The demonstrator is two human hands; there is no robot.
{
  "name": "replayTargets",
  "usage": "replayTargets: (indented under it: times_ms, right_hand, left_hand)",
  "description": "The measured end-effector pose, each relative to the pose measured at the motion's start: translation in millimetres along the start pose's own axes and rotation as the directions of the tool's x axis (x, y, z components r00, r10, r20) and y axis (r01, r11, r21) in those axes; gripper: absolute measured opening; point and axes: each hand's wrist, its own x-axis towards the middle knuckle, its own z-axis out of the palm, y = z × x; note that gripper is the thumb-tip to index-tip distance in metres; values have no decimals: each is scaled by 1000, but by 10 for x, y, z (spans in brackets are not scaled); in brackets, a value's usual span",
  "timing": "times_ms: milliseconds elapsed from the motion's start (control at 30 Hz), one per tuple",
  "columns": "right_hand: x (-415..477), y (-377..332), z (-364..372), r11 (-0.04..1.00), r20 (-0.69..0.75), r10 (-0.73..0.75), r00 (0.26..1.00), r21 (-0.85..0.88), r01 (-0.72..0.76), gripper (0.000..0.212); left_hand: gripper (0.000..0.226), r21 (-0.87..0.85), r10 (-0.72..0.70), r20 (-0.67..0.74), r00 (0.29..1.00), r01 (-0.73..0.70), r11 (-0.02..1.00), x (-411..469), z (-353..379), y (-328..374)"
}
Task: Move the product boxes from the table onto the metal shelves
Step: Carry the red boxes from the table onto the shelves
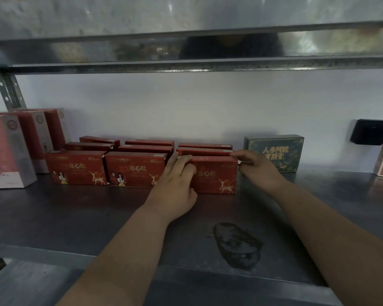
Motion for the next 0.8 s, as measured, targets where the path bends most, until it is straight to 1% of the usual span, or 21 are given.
replayTargets:
  times_ms: [100,200,233,267,300,333,367,400,433,467,500,567,633,667,733,800]
  right_hand:
    - [-73,-47,-34,1000,-3,13,1000,17,-13,49]
    - [-195,-114,-112,998,-83,53,995,31,-51,39]
    - [-261,-144,-140,998,-111,64,992,-13,-65,33]
    - [-337,-168,-169,992,-126,81,989,-90,-92,29]
    - [-420,-176,-194,971,-111,116,987,-194,-136,30]
    - [-523,-180,-215,933,-67,167,984,-312,-180,33]
    - [-647,-198,-225,874,-11,225,974,-439,-207,39]
    - [-776,-219,-223,813,46,273,961,-545,-205,45]
    - [-904,-226,-214,766,101,311,945,-615,-187,48]
    - [-1044,-247,-197,733,145,338,930,-660,-163,48]
    - [-1198,-272,-177,701,174,357,918,-699,-141,49]
    - [-1522,-358,-147,631,173,348,921,-770,-94,50]
    - [-1853,-468,-136,584,133,317,939,-808,-82,51]
    - [-2027,-496,-134,578,106,320,941,-809,-106,53]
    - [-2403,-530,-121,583,30,331,943,-792,-179,62]
    - [-2842,-533,-68,566,-35,284,958,-800,-197,75]
  left_hand:
    - [35,22,16,-7,1000,-16,1000,3,-37,16]
    - [32,107,96,-86,992,-87,990,2,-126,78]
    - [31,115,132,-111,985,-119,986,0,-152,109]
    - [28,111,164,-120,979,-151,982,-4,-173,146]
    - [25,112,207,-116,971,-194,974,-15,-180,187]
    - [22,101,234,-75,969,-226,969,-37,-189,235]
    - [18,68,239,-4,971,-238,969,-59,-186,287]
    - [16,19,214,109,971,-217,976,-88,-184,344]
    - [19,-20,184,247,951,-185,983,-117,-162,393]
    - [27,-33,163,390,906,-163,986,-156,-146,447]
    - [39,-47,161,495,854,-158,986,-205,-131,503]
    - [59,-86,170,615,770,-149,985,-308,-123,605]
    - [70,-93,168,683,711,-143,985,-422,-145,696]
    - [72,-91,181,691,699,-165,982,-489,-175,743]
    - [75,-91,259,668,698,-269,959,-655,-226,871]
    - [79,-59,345,608,716,-392,918,-865,-283,1041]
